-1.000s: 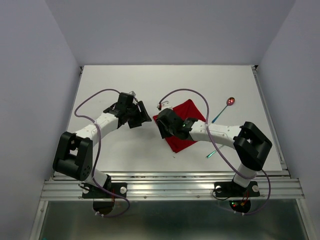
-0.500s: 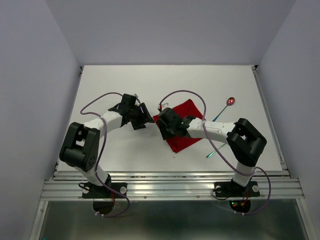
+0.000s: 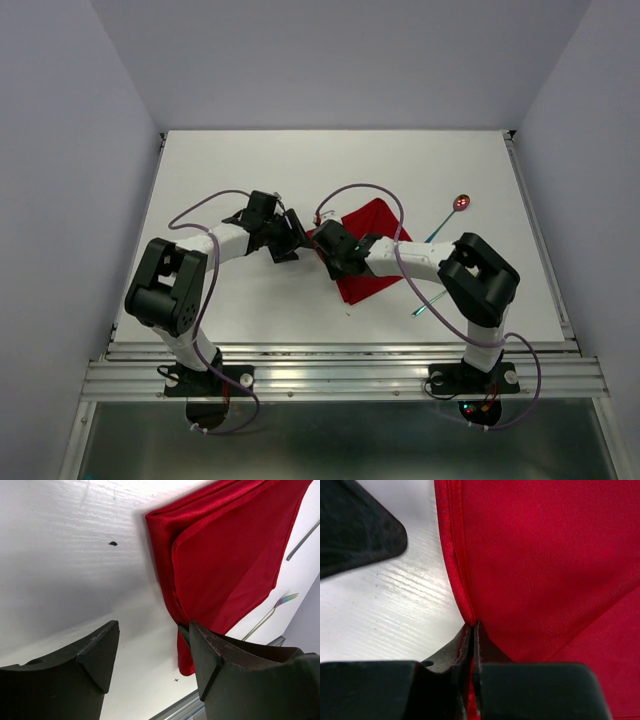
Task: Fold the napkin into a case and place the utensils inside
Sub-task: Smooth out the upper triangle-folded napkin at the center of the board.
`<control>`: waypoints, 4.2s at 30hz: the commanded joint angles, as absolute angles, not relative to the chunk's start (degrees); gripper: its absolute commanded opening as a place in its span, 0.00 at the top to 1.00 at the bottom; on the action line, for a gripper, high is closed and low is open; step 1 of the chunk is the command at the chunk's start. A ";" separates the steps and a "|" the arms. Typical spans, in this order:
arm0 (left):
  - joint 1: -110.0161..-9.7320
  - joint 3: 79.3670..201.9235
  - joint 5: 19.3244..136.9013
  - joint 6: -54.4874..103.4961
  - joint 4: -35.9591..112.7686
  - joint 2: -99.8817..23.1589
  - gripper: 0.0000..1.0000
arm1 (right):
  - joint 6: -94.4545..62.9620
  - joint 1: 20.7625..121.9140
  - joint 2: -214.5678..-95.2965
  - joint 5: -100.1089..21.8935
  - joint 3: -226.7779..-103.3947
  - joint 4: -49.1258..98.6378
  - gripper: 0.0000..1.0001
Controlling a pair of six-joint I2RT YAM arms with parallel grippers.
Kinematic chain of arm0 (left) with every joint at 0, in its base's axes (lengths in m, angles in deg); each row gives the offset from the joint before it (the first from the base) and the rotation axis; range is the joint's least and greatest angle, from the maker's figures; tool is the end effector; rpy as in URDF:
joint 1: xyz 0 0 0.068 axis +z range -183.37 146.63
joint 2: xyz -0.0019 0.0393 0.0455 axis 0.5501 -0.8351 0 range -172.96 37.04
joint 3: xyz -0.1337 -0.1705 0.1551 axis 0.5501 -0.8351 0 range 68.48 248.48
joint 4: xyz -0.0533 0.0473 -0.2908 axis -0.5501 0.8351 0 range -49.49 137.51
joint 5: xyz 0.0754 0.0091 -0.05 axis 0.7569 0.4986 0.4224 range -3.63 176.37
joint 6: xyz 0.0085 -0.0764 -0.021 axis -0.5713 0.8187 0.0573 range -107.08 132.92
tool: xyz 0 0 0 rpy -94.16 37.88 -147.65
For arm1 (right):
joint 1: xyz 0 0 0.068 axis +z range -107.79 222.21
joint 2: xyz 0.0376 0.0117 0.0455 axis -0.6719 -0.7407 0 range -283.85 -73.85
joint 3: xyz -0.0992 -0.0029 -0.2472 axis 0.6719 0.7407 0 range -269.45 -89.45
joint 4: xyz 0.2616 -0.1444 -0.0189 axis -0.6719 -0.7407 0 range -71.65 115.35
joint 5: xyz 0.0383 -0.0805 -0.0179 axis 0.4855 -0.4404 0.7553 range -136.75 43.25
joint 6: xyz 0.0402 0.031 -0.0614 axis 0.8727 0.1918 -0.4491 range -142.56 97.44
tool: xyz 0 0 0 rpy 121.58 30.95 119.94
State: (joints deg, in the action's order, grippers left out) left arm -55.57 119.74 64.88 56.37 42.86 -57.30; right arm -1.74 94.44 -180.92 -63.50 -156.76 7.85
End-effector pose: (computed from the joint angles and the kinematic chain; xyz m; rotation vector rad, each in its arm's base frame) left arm 0.3474 -0.1690 0.1210 -0.2715 2.5078 -0.9598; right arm 0.2781 0.3267 0.1058 -0.5751 2.4464 0.1418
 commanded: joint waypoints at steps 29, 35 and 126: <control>-57.11 118.92 58.69 62.85 20.91 -67.89 0.49 | -0.06 94.86 -174.66 -62.48 -155.55 12.26 0.96; -57.11 122.79 60.36 60.30 26.26 -68.69 0.82 | -1.03 94.86 -172.99 -60.64 -154.84 11.56 0.52; -56.75 132.55 59.48 51.33 36.29 -72.55 0.78 | 9.70 58.82 -176.00 -39.63 -160.21 15.78 0.43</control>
